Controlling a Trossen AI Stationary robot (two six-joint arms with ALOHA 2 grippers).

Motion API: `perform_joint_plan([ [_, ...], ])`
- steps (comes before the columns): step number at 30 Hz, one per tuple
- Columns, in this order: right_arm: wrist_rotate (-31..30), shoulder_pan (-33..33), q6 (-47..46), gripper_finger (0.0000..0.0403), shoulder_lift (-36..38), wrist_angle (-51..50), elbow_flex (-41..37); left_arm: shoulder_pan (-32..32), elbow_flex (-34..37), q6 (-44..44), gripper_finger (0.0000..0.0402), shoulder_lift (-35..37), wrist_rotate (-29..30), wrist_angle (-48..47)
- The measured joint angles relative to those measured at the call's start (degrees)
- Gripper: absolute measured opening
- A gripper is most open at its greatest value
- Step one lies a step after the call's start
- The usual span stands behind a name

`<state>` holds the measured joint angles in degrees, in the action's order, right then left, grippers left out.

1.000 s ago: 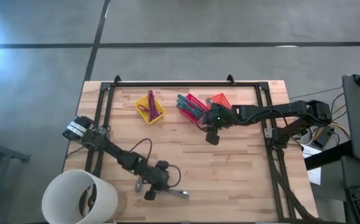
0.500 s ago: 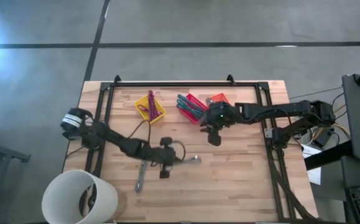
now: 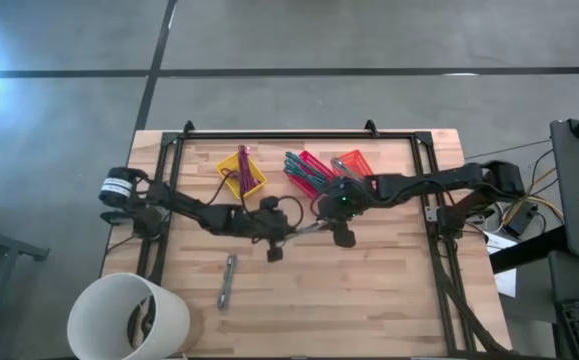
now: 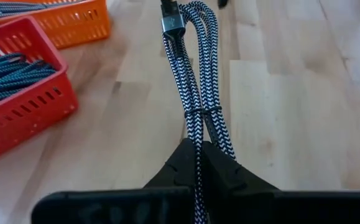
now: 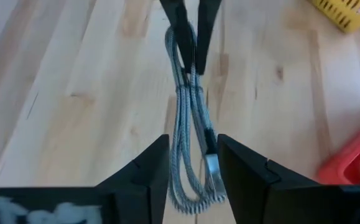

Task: Pick & Place USB Port
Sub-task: Put the bottom black white USB cable into the orange bin

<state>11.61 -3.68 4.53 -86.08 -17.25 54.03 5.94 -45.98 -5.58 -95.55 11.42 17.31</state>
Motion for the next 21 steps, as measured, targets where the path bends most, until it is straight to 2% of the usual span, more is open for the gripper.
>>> perform_joint_plan([
  [7, -1.35, 0.09, 4.41, 0.015, -4.54, 0.13, 3.39, -0.35, -0.66, -1.87, 0.0011, 0.0, -0.23, -0.43],
  [13, -1.3, 0.77, 6.21, 0.0157, -8.81, -1.84, 6.5, -1.8, -0.76, -12.01, 0.0011, 0.0, -4.59, -1.04],
  [17, -1.35, 2.16, 7.13, 0.0157, -11.16, -3.43, 9.3, -2.41, -0.76, -13.22, 0.0012, 0.0, -4.49, -1.65],
  [19, -3.55, 2.96, 8.55, 0.0157, -12.6, -4.39, 10.47, -2.52, -0.93, -13.57, 0.0012, 0.0, -4.52, -1.29],
  [21, -8.23, 3.71, 10.53, 0.0157, -14.04, -5.94, 11.77, -2.59, -1.39, -14.14, 0.0012, 0.0, -4.44, -1.5],
])
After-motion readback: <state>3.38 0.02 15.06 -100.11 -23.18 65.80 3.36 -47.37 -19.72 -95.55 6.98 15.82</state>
